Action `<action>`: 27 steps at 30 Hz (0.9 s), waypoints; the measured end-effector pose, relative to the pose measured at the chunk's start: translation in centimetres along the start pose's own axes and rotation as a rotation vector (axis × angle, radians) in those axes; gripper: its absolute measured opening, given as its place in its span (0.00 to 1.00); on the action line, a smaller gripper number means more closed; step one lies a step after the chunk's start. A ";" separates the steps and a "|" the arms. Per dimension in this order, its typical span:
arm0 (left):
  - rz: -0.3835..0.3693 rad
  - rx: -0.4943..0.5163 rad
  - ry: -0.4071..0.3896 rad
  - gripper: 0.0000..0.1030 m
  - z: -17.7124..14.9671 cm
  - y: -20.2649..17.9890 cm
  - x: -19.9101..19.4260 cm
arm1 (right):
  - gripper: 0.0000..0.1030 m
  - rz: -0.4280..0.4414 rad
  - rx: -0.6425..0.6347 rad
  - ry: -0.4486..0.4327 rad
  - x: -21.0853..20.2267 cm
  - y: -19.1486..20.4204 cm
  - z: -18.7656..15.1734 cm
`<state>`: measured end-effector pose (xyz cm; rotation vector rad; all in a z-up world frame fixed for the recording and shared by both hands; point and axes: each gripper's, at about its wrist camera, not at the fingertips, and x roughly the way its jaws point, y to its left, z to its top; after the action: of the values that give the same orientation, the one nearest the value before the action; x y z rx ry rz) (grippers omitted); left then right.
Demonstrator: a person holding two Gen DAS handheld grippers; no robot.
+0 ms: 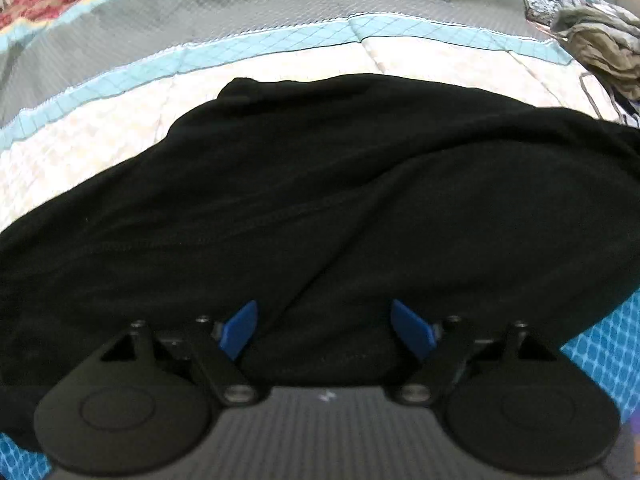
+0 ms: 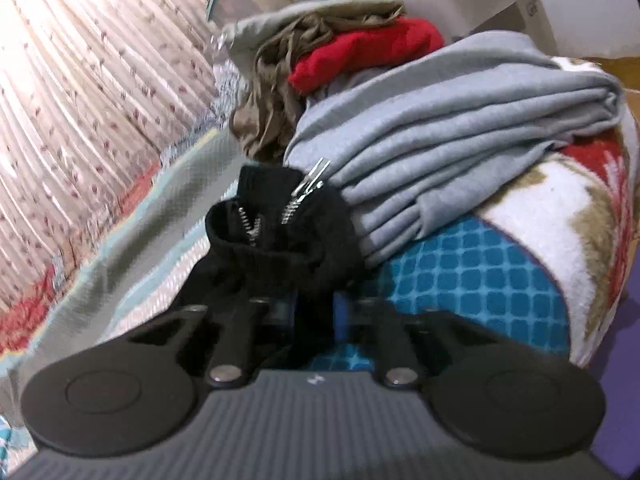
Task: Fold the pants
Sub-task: 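Grasp the zipper pocket edge with the right gripper while the left gripper presses the pants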
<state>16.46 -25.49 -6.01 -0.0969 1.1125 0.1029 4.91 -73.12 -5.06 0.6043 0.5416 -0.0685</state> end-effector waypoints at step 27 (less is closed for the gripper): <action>-0.167 -0.353 -0.086 0.74 -5.2 13.8 -5.9 | 0.53 0.454 -0.817 0.355 -2.6 26.2 -13.7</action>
<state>7.46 -12.71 -3.31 -0.4958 0.9878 0.1518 1.96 -44.08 0.46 -0.0804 0.7008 0.6741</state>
